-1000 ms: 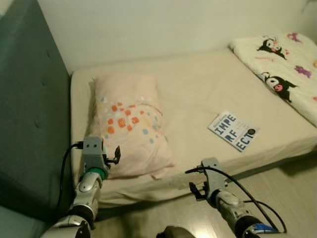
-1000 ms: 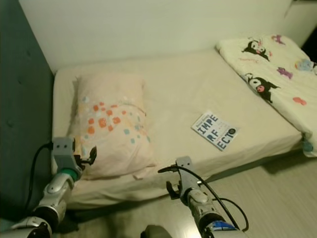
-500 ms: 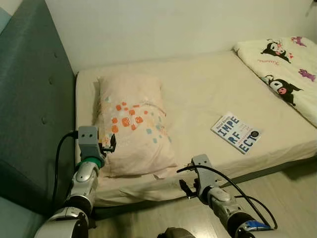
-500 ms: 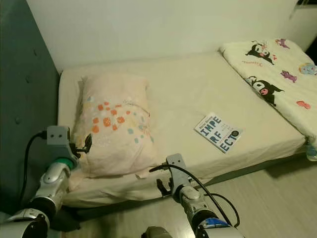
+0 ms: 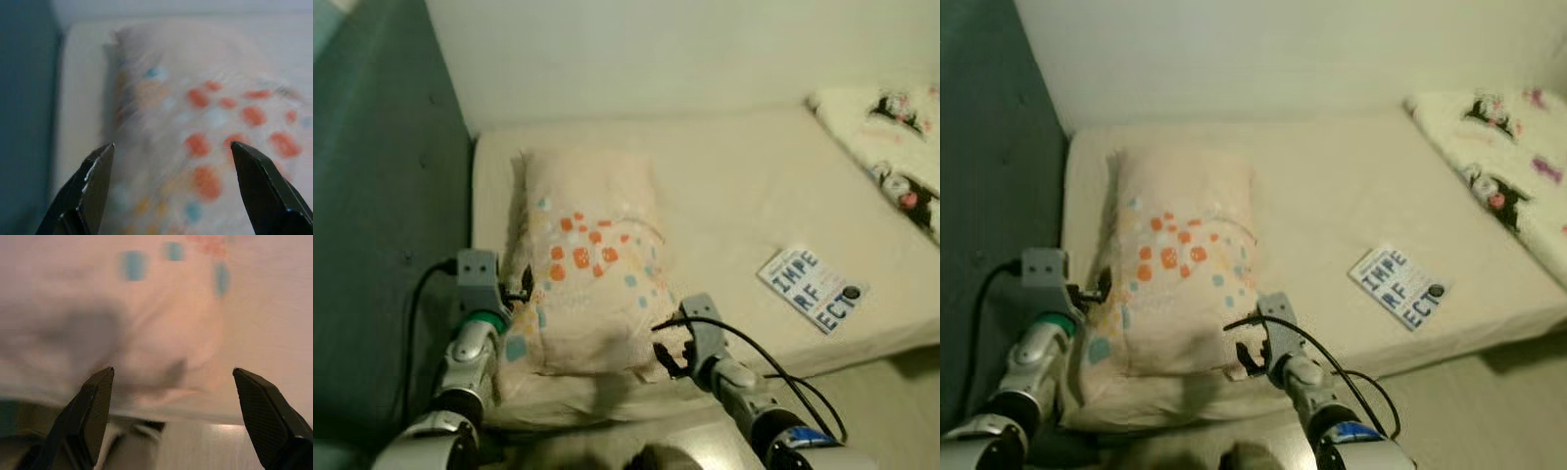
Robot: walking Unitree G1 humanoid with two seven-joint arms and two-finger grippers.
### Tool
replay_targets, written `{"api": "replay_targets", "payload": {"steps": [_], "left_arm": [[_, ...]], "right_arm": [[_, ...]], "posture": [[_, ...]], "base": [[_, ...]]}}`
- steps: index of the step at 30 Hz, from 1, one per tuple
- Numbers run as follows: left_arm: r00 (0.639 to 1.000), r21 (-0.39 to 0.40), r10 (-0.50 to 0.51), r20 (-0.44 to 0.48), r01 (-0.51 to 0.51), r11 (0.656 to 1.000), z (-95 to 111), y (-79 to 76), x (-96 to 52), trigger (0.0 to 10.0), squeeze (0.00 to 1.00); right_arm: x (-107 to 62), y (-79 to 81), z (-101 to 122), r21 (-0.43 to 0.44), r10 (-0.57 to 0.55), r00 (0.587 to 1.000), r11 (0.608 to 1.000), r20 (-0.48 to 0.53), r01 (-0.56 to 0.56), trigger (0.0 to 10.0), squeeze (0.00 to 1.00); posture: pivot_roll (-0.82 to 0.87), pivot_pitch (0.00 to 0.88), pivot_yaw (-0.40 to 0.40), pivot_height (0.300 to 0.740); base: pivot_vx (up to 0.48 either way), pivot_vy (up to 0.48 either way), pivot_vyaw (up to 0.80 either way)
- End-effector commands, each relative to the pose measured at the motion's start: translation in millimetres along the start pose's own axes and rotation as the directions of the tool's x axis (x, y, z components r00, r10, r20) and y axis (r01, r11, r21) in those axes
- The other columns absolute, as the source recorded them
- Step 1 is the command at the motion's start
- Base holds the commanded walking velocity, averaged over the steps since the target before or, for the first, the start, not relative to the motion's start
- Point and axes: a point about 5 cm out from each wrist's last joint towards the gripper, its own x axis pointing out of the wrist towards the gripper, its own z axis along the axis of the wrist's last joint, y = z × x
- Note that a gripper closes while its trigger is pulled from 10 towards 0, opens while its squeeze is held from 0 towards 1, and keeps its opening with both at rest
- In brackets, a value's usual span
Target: Clean up the room
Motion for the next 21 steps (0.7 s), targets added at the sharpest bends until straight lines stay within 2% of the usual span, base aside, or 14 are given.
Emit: {"api": "replay_targets", "payload": {"steps": [1, 8, 13, 16, 18, 19, 20, 21], "left_arm": [[1.000, 0.003, -0.016, 0.002, 0.016, 1.000, 1, -1.2, 0.6, 10.0, 0.00], [0.999, -0.009, -0.052, -0.004, 0.052, 0.999, -1, -8.2, 0.5, 10.0, 0.00], [0.999, 0.014, -0.003, -0.043, 0.004, 1.000, -5, -4.2, -0.2, 10.0, 0.00], [0.995, 0.012, 0.042, -0.089, -0.041, 0.999, -9, -1.6, -0.1, 10.0, 0.00], [0.994, -0.007, 0.039, -0.103, -0.040, 0.999, -11, -2.8, 0.0, 10.0, 0.00], [0.992, -0.055, 0.009, -0.129, -0.016, 0.998, -13, -7.4, 0.3, 10.0, 0.00], [0.986, -0.134, -0.062, -0.154, 0.042, 0.990, -17, -16.8, 0.5, 10.0, 0.00], [0.986, -0.134, -0.062, -0.154, 0.042, 0.990, -17, -16.8, 0.5, 10.0, 0.00]], "right_arm": [[-0.1, -0.3, -1, 0.002, -0.003, 1.000, 1.000, -0.007, 0.003, 10.0, 0.00], [-1.1, -3.6, -4, 0.002, -0.025, 0.999, 1.000, -0.027, 0.026, 10.0, 0.00], [-3.4, -11.7, -8, 0.024, -0.073, 0.995, 0.997, -0.063, 0.074, 10.0, 0.00], [-5.4, -19.2, -9, 0.035, -0.109, 0.991, 0.993, -0.072, 0.112, 10.0, 0.00], [-6.2, -22.0, -8, 0.035, -0.120, 0.990, 0.992, -0.070, 0.122, 10.0, 0.00], [-7.0, -25.0, -8, 0.040, -0.129, 0.990, 0.991, -0.065, 0.131, 10.0, 0.00], [-7.9, -28.9, -6, 0.042, -0.142, 0.988, 0.989, -0.060, 0.144, 10.0, 0.00], [-7.9, -28.9, -6, 0.042, -0.142, 0.988, 0.989, -0.060, 0.144, 10.0, 0.00]], "posture": [[-0.11, 0.000, 0.018, 0.715], [-0.11, 0.000, 0.017, 0.715], [-0.12, 0.008, 0.026, 0.715], [-0.12, 0.016, 0.032, 0.700], [-0.12, 0.016, 0.032, 0.695], [-0.13, 0.023, 0.034, 0.690], [-0.13, 0.026, 0.037, 0.680], [-0.13, 0.026, 0.037, 0.680]], "base": [[0.000, 0.000, 0.00], [0.000, 0.000, 0.00], [0.000, 0.000, 0.00], [0.000, 0.000, 0.00], [0.000, 0.000, 0.00], [0.000, 0.000, 0.00], [0.000, 0.000, 0.00], [0.000, 0.000, 0.00]]}}
